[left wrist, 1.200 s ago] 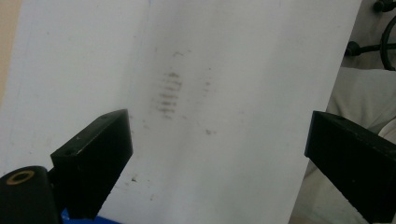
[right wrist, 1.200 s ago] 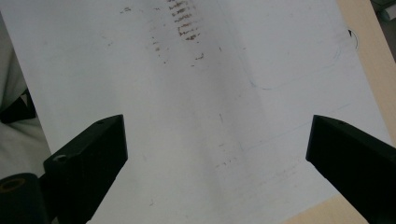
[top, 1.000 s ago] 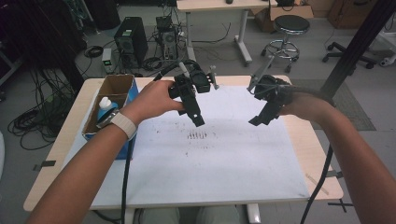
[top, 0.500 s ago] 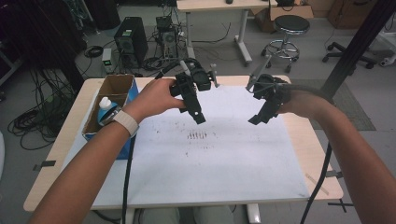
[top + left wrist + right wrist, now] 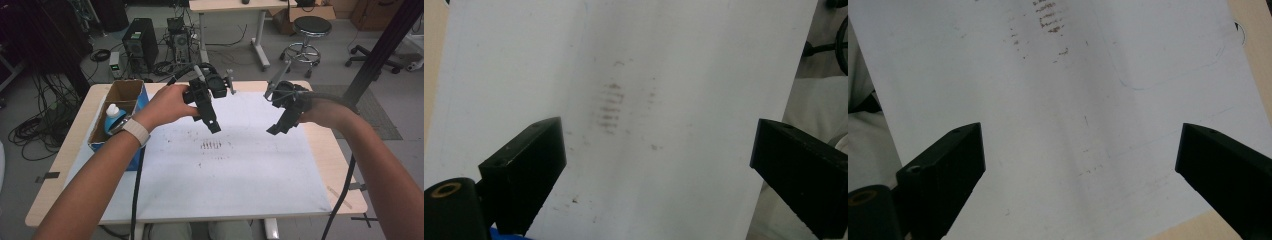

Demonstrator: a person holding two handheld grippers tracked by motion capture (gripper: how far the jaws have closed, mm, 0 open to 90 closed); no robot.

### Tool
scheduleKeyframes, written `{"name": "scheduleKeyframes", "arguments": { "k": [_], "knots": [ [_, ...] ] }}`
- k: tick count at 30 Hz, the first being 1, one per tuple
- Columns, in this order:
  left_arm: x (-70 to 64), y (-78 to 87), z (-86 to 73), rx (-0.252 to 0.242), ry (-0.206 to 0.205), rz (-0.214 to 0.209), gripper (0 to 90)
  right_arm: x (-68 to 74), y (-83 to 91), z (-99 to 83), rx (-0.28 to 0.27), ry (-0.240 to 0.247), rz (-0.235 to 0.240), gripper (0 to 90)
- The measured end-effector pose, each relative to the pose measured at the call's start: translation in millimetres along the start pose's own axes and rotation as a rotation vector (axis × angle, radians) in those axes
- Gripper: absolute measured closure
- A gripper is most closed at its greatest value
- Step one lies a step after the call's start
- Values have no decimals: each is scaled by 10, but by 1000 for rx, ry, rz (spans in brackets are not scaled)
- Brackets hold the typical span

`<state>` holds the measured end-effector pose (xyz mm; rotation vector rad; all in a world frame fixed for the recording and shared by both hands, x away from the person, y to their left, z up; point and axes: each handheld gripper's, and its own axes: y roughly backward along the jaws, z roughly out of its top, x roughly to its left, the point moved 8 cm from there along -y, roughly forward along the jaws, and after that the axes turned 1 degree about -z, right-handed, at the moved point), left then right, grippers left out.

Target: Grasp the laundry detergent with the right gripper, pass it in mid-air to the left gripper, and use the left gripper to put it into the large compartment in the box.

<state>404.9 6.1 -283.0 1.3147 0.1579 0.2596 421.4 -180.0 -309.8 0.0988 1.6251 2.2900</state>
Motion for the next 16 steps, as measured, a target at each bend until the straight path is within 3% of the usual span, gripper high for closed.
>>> {"name": "scheduleKeyframes", "arguments": {
  "k": [16],
  "knots": [
    [12, 7, -21, 1, 12, 2, 82, 22, 1, -2, -1, 2, -1, 55]
  ]
}}
